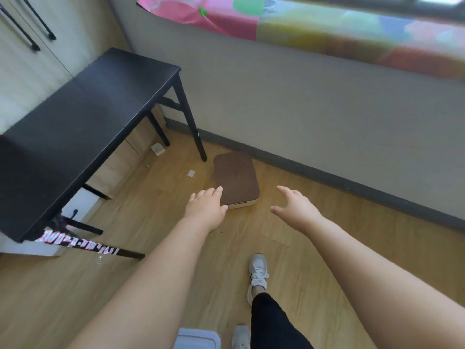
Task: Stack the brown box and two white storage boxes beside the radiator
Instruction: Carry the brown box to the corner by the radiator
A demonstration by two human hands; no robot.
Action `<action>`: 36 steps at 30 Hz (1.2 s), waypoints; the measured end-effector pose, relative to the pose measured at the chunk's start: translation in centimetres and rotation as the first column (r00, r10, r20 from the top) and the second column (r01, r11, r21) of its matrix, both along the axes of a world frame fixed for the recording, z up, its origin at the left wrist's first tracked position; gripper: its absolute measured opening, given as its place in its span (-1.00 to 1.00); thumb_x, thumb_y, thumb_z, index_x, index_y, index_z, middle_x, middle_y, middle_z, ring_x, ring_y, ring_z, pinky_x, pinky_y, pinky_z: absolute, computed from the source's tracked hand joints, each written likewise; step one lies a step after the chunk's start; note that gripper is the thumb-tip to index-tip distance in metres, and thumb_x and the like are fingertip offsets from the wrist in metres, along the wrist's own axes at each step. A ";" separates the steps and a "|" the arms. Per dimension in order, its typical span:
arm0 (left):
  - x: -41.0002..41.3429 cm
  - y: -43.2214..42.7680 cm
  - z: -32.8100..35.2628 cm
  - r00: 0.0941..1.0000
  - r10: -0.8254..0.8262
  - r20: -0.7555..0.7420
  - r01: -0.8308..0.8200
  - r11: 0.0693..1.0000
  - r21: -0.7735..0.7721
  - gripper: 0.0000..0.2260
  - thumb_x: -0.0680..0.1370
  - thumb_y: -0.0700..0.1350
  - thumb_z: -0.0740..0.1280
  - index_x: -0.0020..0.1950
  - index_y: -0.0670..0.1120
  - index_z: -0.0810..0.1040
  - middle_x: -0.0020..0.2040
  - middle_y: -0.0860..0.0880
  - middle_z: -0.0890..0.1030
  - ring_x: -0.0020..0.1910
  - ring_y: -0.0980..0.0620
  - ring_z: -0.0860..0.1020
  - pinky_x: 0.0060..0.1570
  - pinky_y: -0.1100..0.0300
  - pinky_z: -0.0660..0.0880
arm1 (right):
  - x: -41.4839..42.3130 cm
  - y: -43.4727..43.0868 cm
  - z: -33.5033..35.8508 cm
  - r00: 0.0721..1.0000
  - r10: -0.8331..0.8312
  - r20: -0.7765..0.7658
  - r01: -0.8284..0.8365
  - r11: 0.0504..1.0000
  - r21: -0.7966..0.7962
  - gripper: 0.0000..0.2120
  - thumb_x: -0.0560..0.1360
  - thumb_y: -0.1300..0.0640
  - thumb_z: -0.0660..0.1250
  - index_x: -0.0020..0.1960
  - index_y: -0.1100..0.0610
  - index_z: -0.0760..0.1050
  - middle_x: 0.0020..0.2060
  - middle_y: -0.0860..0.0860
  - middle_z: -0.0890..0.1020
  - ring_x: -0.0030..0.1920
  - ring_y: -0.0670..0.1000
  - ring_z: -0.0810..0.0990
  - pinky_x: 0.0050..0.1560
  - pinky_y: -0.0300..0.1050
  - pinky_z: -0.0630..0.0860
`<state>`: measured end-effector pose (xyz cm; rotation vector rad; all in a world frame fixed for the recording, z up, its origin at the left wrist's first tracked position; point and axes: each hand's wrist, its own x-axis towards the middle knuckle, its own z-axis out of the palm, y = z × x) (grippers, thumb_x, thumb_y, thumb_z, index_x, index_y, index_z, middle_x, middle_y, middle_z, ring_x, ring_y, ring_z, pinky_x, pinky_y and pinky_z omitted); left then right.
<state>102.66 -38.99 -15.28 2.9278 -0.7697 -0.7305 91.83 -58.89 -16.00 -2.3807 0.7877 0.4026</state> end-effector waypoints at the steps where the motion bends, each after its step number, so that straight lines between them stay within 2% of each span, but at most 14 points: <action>1: 1.6 -0.8 -0.4 1.000 0.005 -0.003 -0.005 1.000 -0.002 -0.48 0.64 0.06 0.10 0.56 -0.03 0.07 0.53 -0.02 0.22 0.51 -0.05 0.17 0.50 -0.02 0.07 | 1.6 -0.9 -0.5 1.000 -0.009 0.000 0.009 1.000 0.011 -0.35 0.51 -0.11 0.30 0.52 -0.09 0.12 0.44 0.04 0.34 0.32 0.09 0.44 0.07 -0.03 0.53; 6: 8.9 -5.1 -2.3 0.999 0.032 -0.026 -0.032 0.999 0.013 -0.50 0.64 0.03 0.11 0.55 -0.04 0.10 0.50 -0.03 0.28 0.47 -0.06 0.24 0.48 -0.01 0.12 | 9.7 -4.9 -2.8 0.997 -0.079 0.025 0.076 0.994 0.080 -0.39 0.53 -0.10 0.29 0.51 -0.09 0.14 0.39 0.05 0.40 0.23 0.08 0.51 -0.17 -0.17 0.40; 13: 17.7 -8.6 -5.6 0.997 0.023 -0.068 -0.020 0.999 0.037 -0.49 0.63 0.02 0.15 0.55 -0.02 0.11 0.51 -0.03 0.28 0.47 -0.06 0.25 0.47 0.00 0.17 | 17.7 -6.9 -6.5 0.983 -0.168 -0.068 0.179 0.963 0.202 -0.38 0.53 -0.10 0.29 0.51 -0.04 0.15 0.40 0.06 0.40 0.30 0.09 0.48 0.11 -0.05 0.47; 18: 25.1 -10.8 -8.1 0.996 -0.047 -0.081 0.051 0.998 0.046 -0.50 0.63 0.01 0.16 0.55 -0.04 0.13 0.49 -0.05 0.31 0.44 -0.09 0.30 0.40 0.00 0.27 | 22.4 -7.7 -9.2 0.954 -0.286 -0.092 0.301 0.909 0.289 -0.38 0.51 -0.10 0.29 0.51 -0.05 0.16 0.39 0.04 0.42 0.29 0.07 0.48 0.02 -0.12 0.42; 21: 28.6 -11.6 -10.1 0.991 -0.086 -0.106 0.092 0.994 0.056 -0.50 0.62 0.00 0.17 0.54 -0.03 0.15 0.48 -0.05 0.32 0.42 -0.10 0.34 0.35 -0.01 0.34 | 24.3 -7.4 -11.0 0.910 -0.397 -0.118 0.412 0.846 0.338 -0.38 0.50 -0.10 0.31 0.50 -0.04 0.18 0.39 0.03 0.42 0.28 0.07 0.49 0.00 -0.13 0.39; 27: 36.5 -14.8 -15.5 0.950 -0.283 -0.131 0.293 0.954 0.063 -0.51 0.62 0.01 0.21 0.52 -0.03 0.18 0.46 -0.08 0.36 0.39 -0.12 0.38 0.32 -0.01 0.40 | 28.9 -6.7 -16.4 0.722 -0.662 -0.201 0.677 0.615 0.404 -0.40 0.49 -0.08 0.34 0.47 0.00 0.24 0.33 0.03 0.49 0.26 0.07 0.51 0.03 -0.13 0.37; 30: 38.7 -15.4 -18.8 0.932 -0.323 -0.164 0.340 0.936 0.087 -0.50 0.62 0.00 0.20 0.53 -0.03 0.17 0.48 -0.09 0.33 0.41 -0.13 0.36 0.33 -0.02 0.39 | 30.1 -5.5 -19.9 0.623 -0.742 -0.247 0.754 0.486 0.442 -0.40 0.50 -0.05 0.34 0.48 0.03 0.25 0.31 0.05 0.49 0.23 0.06 0.50 0.03 -0.13 0.35; 34: 41.0 -16.7 -24.5 0.901 -0.385 -0.198 0.409 0.907 0.097 -0.51 0.62 -0.02 0.18 0.53 -0.06 0.16 0.48 -0.11 0.32 0.41 -0.13 0.34 0.33 -0.02 0.38 | 31.0 -4.8 -25.6 0.510 -0.801 -0.314 0.813 0.330 0.480 -0.41 0.51 -0.01 0.35 0.47 0.06 0.25 0.26 0.05 0.51 0.07 -0.01 0.45 0.04 -0.12 0.34; 36: 42.2 -17.5 -27.5 0.898 -0.390 -0.202 0.416 0.903 0.106 -0.50 0.62 -0.02 0.18 0.54 -0.06 0.14 0.49 -0.10 0.30 0.43 -0.12 0.31 0.35 -0.03 0.36 | 31.6 -5.2 -28.6 0.465 -0.820 -0.334 0.829 0.272 0.488 -0.41 0.51 0.00 0.35 0.48 0.07 0.25 0.25 0.05 0.52 0.08 0.01 0.47 0.06 -0.10 0.36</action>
